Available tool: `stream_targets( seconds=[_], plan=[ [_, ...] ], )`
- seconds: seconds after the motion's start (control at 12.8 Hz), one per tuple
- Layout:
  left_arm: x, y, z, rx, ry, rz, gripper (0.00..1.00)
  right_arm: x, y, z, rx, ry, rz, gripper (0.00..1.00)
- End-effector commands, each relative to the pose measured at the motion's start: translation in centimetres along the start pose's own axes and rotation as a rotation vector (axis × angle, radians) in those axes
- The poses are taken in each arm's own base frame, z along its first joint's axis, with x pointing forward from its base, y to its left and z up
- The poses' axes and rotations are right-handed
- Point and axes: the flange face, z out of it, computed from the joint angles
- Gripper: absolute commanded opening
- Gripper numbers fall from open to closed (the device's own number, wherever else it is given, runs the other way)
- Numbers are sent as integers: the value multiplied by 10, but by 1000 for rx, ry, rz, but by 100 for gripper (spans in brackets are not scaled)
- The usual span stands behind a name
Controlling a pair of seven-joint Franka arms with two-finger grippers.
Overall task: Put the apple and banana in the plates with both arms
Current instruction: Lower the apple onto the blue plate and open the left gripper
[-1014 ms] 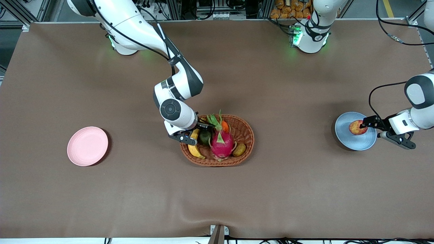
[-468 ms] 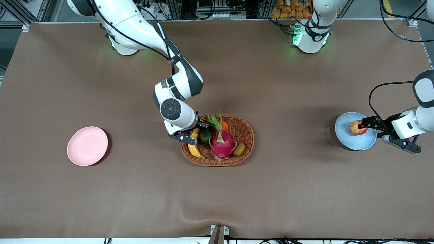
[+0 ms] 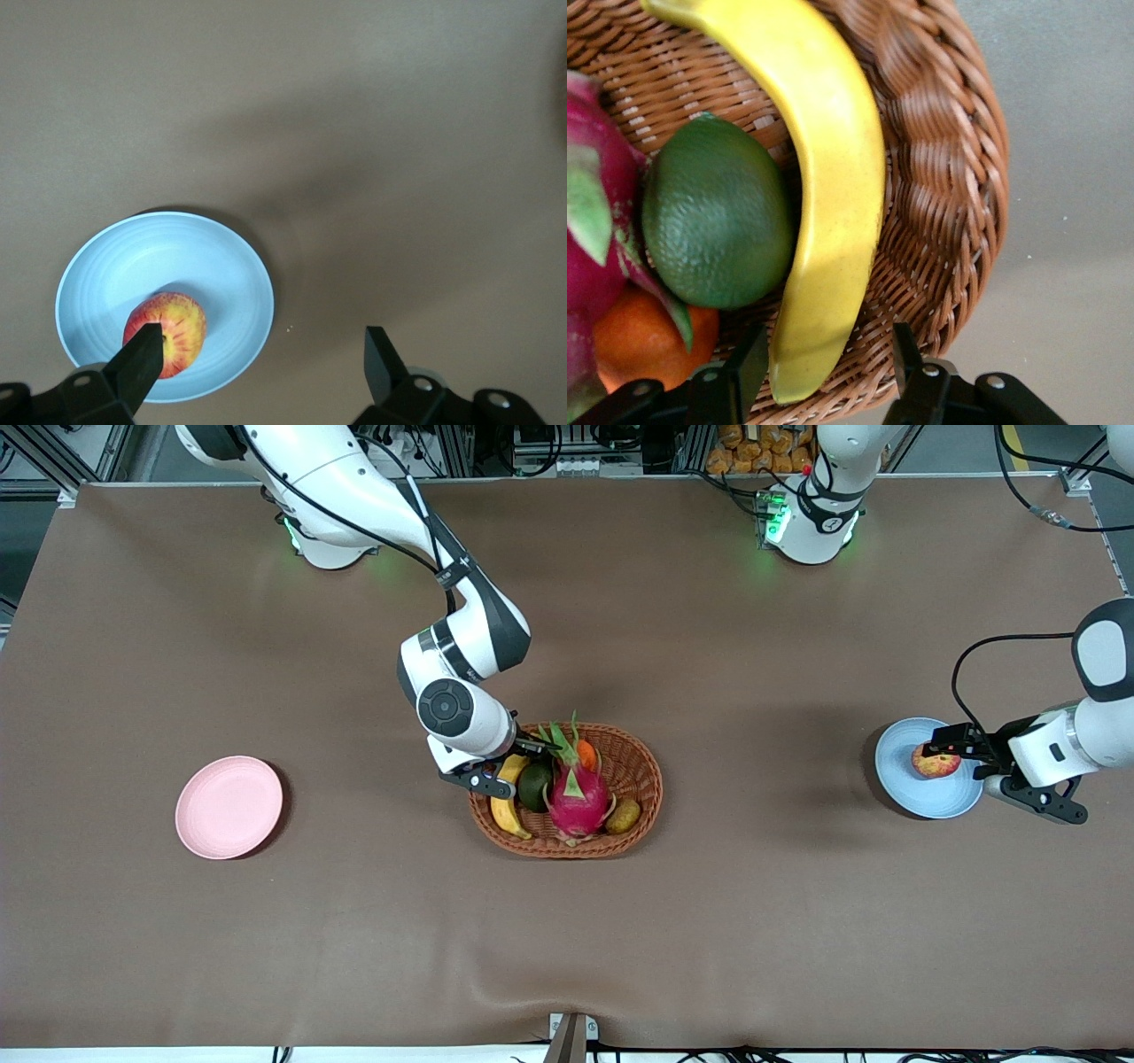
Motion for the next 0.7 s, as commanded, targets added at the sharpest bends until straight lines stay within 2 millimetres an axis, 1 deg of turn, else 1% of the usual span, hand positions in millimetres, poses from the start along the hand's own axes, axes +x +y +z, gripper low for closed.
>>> stream_targets(
  seconds=[0.0,0.16,0.31,0.39,0.47,0.62],
  plan=[
    [-10,27,-36,85,-37,-17,100,-10,2,0,-15,-2,-62,66],
    [-9,44,-50,115,-33,-28,100,-10,1,1,-30,21,-82,66],
    [-11,58,-63,116,-33,-47,100,-12,-4,6,-22,34,-85,66],
    [-12,69,-72,120,-25,-59,100,-12,-5,9,-19,39,-82,66],
    [-12,74,-78,128,-19,-77,100,-11,-5,10,-17,42,-79,66],
    [-18,76,-95,131,-19,-92,100,-10,-5,13,-15,45,-75,66]
  ],
)
